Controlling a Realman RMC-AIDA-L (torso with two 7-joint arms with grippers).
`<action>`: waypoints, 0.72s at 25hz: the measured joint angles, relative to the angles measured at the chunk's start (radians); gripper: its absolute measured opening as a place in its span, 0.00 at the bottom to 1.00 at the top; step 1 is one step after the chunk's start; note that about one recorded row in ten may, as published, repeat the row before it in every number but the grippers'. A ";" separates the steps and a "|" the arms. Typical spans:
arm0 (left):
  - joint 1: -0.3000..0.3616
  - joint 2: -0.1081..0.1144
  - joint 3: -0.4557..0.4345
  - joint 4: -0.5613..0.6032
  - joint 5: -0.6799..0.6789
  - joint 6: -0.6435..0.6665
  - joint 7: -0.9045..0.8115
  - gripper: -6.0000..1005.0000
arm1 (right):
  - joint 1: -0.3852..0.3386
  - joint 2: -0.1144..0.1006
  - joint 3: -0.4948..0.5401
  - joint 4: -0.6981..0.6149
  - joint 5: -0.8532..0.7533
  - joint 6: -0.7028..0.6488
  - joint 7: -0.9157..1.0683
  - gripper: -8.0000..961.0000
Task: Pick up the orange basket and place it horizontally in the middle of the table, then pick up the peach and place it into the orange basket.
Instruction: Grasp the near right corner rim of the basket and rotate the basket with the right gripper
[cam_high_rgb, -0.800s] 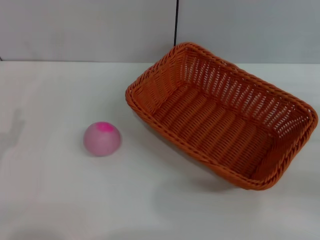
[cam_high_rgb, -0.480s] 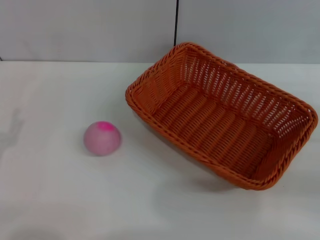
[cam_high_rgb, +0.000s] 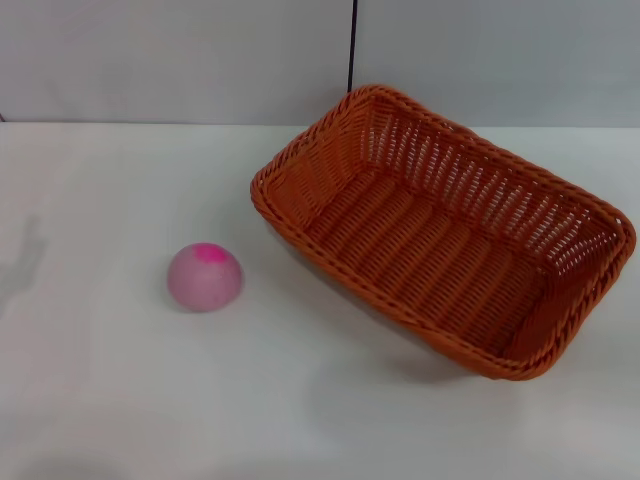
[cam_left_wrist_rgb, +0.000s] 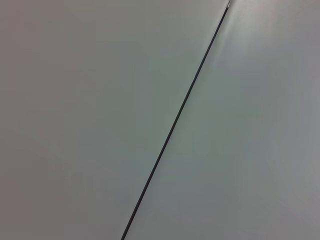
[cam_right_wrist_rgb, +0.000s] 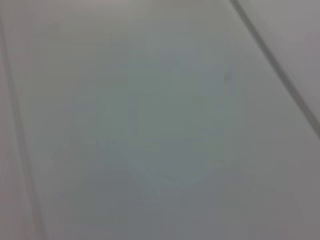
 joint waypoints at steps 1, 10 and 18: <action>0.000 0.000 0.000 0.000 0.000 0.000 0.000 0.83 | 0.000 0.000 0.000 0.000 0.000 0.000 0.000 0.48; -0.001 0.000 -0.002 0.003 0.000 0.001 0.000 0.83 | 0.063 -0.041 -0.127 -0.598 -0.378 -0.023 0.684 0.49; -0.003 0.000 -0.009 0.001 0.000 0.001 0.000 0.83 | 0.202 -0.091 -0.195 -0.841 -0.760 -0.065 0.968 0.50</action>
